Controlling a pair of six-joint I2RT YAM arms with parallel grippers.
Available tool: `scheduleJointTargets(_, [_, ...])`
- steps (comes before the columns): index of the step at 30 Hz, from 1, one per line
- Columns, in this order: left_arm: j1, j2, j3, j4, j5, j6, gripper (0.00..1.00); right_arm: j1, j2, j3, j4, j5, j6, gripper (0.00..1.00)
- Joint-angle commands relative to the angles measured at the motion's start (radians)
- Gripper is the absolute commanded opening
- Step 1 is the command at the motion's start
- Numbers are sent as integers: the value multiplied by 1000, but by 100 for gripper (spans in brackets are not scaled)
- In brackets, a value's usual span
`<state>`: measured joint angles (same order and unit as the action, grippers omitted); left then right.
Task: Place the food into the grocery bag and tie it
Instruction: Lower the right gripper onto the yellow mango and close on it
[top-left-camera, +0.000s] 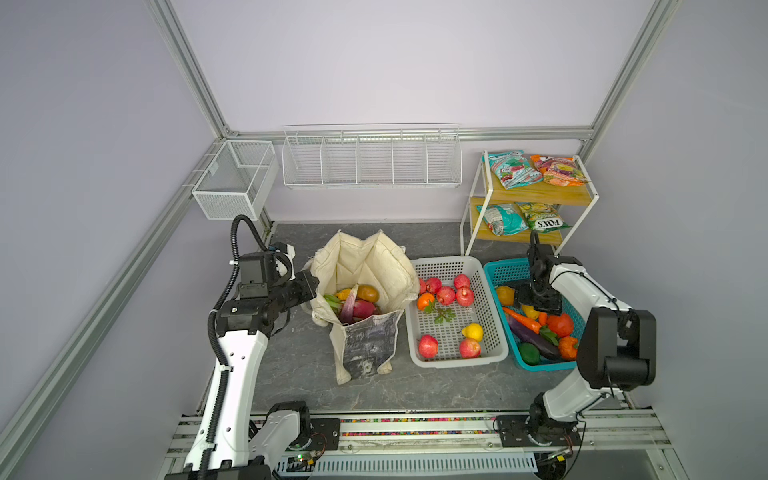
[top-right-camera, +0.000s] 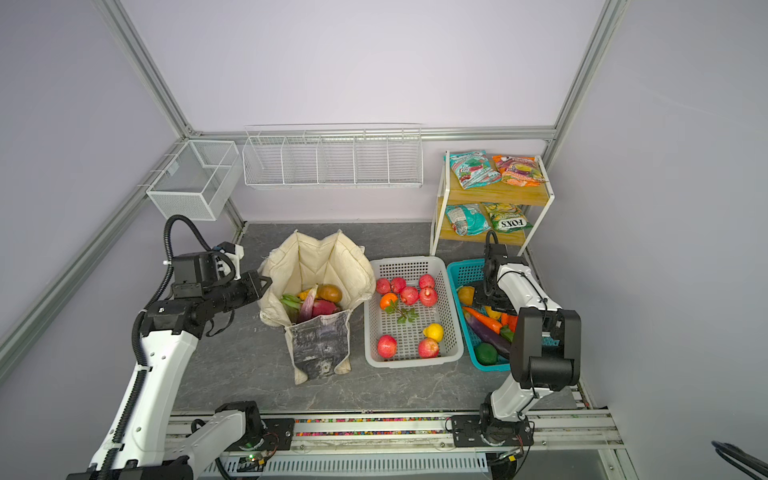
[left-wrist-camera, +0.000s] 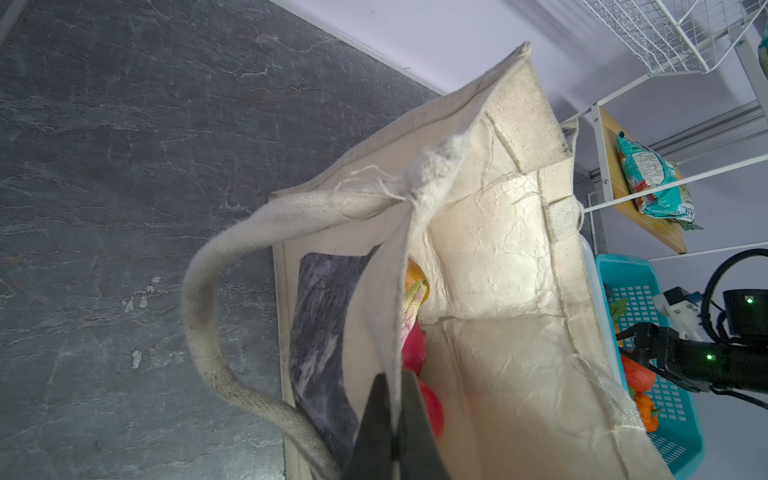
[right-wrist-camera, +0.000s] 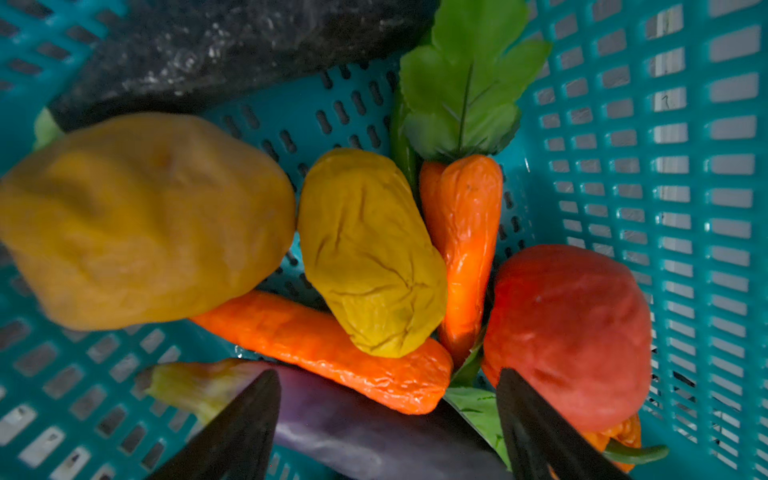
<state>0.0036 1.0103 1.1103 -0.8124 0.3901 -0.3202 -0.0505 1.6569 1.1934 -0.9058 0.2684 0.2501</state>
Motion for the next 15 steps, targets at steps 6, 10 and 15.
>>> scheduleJointTargets(6, [-5,3,-5,15,3,17,0,-2,58,32,12,-21,-17,70])
scheduleJointTargets(10, [-5,2,-6,15,2,17,0,-3,82,37,11,-11,-14,69])
scheduleJointTargets(15, [-5,2,-6,16,1,17,0,-3,108,34,22,-36,-3,62])
